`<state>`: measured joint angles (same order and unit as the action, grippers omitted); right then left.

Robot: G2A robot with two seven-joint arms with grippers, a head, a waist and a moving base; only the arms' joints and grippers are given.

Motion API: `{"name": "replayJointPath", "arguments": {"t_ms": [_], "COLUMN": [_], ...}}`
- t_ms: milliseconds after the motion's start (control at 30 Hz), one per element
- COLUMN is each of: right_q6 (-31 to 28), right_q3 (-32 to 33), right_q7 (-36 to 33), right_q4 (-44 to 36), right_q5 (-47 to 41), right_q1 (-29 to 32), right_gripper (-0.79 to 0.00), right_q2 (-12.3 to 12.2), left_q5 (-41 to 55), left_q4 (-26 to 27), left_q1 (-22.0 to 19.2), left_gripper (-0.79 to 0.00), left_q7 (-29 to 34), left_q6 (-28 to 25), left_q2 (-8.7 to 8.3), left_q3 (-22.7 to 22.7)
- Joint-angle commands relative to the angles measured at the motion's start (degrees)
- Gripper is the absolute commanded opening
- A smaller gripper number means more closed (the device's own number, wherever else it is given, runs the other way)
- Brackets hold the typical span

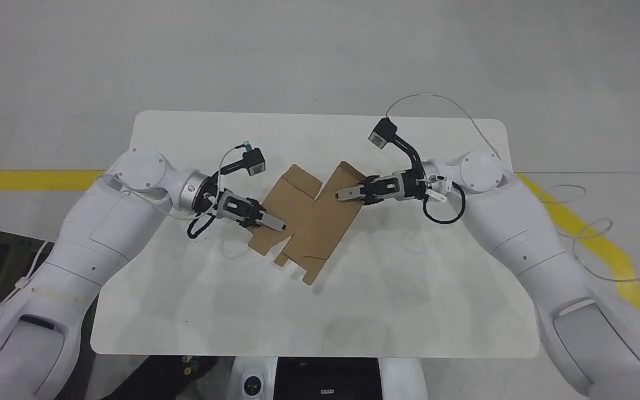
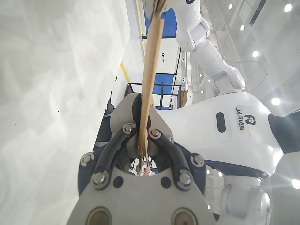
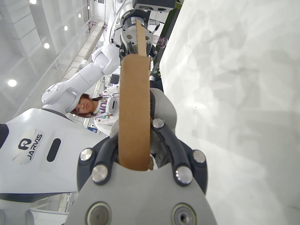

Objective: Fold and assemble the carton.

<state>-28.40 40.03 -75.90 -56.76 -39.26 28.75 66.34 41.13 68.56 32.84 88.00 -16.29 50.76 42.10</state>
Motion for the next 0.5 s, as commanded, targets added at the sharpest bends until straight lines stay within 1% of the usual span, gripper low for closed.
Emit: {"name": "replayJointPath", "arguments": {"t_ms": [0,67,100,133,167,200,367,467], "right_q6": [0.0,0.0,0.0,-0.1,-0.1,-0.2,-1.4,-2.8], "right_q3": [0.0,0.0,0.0,0.0,0.1,0.1,1.0,1.8], "right_q7": [0.0,0.0,0.0,0.1,0.1,0.2,1.4,2.8], "right_q4": [0.0,0.1,0.1,0.1,0.1,0.2,1.2,2.1], "right_q5": [-0.3,-0.6,-0.7,-0.8,-0.9,-1.1,-2.0,-2.5], "right_q1": [0.0,0.0,0.0,-0.1,-0.1,0.0,0.3,0.8], "right_gripper": [-0.785,-0.785,-0.785,-0.785,-0.785,-0.785,-0.785,-0.785], "right_q2": [0.1,0.1,0.1,0.1,0.2,0.2,0.2,0.2], "left_q5": [-0.2,-0.2,-0.3,-0.3,-0.1,0.2,2.8,5.7], "left_q4": [0.1,0.2,0.3,0.4,0.5,0.5,0.3,0.3], "left_q1": [0.0,0.1,0.2,0.2,0.3,0.3,0.6,1.7], "left_gripper": [-0.785,-0.785,-0.763,-0.619,-0.434,0.0,0.0,0.0], "left_q7": [0.0,0.0,0.0,0.0,0.0,0.0,-0.3,-1.9], "left_q6": [0.0,0.0,0.0,0.0,0.0,0.0,-0.3,-1.9], "left_q2": [-0.07,-0.1,-0.12,-0.13,-0.14,-0.15,-0.17,-0.28], "left_q3": [0.2,0.4,0.5,0.6,0.8,1.0,2.7,4.7]}}
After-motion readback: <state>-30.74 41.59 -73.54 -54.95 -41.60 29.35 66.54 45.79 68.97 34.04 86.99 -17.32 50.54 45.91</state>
